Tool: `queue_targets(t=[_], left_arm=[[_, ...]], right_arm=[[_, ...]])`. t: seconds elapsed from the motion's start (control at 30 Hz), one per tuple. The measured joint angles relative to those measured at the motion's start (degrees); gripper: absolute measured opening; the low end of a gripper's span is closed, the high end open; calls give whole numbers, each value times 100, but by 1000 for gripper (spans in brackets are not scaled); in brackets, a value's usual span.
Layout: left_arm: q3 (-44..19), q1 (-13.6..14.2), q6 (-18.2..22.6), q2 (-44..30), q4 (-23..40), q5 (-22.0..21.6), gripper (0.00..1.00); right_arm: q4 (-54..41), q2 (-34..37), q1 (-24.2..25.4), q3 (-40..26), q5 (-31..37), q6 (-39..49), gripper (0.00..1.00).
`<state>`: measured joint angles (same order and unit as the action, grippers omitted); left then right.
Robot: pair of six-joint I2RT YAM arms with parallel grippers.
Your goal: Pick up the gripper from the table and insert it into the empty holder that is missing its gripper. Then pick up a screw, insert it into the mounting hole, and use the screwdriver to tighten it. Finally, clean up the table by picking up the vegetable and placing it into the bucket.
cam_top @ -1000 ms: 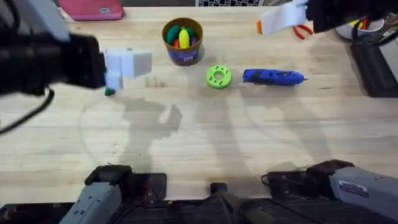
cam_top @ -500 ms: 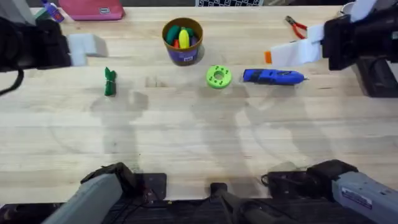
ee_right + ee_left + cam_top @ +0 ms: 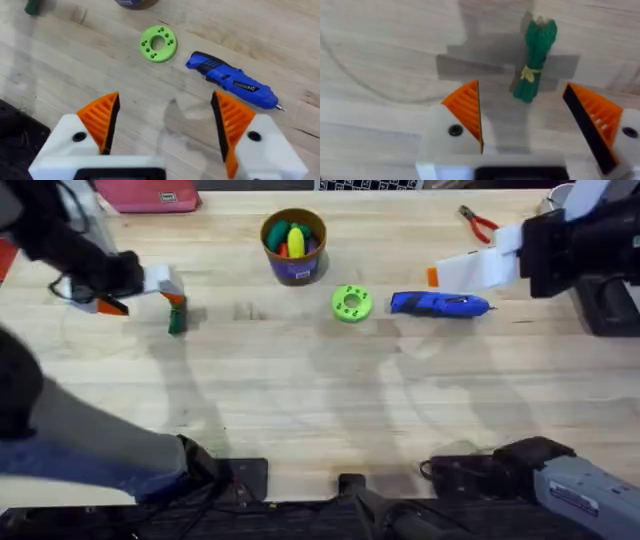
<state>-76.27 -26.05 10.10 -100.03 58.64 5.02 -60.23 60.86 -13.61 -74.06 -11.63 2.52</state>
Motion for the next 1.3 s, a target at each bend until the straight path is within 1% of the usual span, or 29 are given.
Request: queue_targets(t=[0.1, 0.27, 0.4, 0.47, 0.5, 0.57, 0.6, 0.67, 0.7, 0.73, 0.77, 0.83, 0.97, 1.07, 1.13, 1.2, 1.3], left_arm=[[-165, 181, 23, -501, -66, -104, 985], [-253, 413, 61, -929, -364, -186, 985], [-256, 482, 67, -1125, -377, -212, 985], [-301, 486, 83, -1188, -372, -310, 992], [-329, 486, 82, -1210, -369, -316, 979], [-364, 479, 91, -1238, -349, -332, 875], [-374, 479, 89, -1242, -342, -336, 744], [-373, 479, 102, -1242, -342, -323, 445], [-374, 479, 103, -1242, -340, -307, 260], [-379, 482, 105, -1242, -335, -333, 123], [-398, 486, 130, -1242, -318, -352, 34], [-409, 486, 124, -1259, -318, -310, 14], [-660, 481, 124, -1367, 101, -103, 18], [-1179, 500, 88, -1489, 503, 25, 18], [-1684, 557, 25, -1510, 808, 59, 18], [-2189, 667, -29, -1498, 1064, 84, 18], [-2881, 974, -70, -1472, 1384, 114, 18]], right_arm=[[0, 0, 0, 0, 0, 0, 993], [-1, 0, 0, 0, 0, -4, 993], [-2, 0, 0, 0, 0, -9, 993], [-6, 0, 0, 0, 0, -24, 994], [-12, 0, 0, 0, 0, -26, 994], [-37, 0, 0, 0, 0, -43, 994], [-56, 0, 0, 0, 0, -44, 994], [-118, 0, 0, 0, 0, -45, 994], [-148, 0, 0, 0, 0, -45, 994], [-163, 0, 0, 0, 0, -46, 994], [-166, 0, 0, 0, 0, -46, 994], [-170, 0, 0, 0, 0, -46, 994], [-172, 0, 0, 0, 0, -46, 994], [-172, 0, 0, 0, 0, -46, 994], [-172, 0, 0, 0, 0, -46, 994], [-172, 0, 0, 0, 0, -46, 994], [-172, 0, 0, 0, 0, -46, 994]])
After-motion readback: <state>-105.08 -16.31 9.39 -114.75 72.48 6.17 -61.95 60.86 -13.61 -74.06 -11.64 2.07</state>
